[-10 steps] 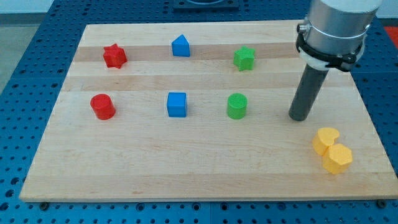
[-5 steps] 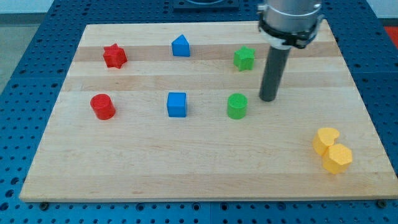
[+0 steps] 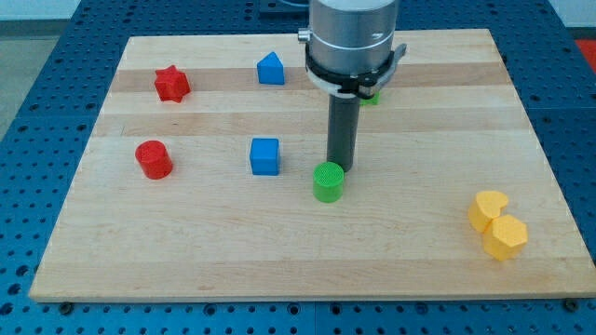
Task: Place the green circle at the bottom center of the board
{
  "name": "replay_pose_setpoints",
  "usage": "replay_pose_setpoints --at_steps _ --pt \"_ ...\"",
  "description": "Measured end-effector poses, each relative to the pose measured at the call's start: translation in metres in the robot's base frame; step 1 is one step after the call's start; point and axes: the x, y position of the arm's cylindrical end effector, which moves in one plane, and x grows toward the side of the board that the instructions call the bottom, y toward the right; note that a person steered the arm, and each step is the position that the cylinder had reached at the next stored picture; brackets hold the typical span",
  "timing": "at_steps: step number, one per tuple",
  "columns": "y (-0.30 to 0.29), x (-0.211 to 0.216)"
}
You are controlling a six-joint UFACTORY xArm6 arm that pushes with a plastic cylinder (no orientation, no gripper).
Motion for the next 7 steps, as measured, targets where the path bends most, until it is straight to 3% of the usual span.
replay_pose_setpoints --at_steps 5,7 --pt "-0.065 0.041" --pt "-0.065 0.047"
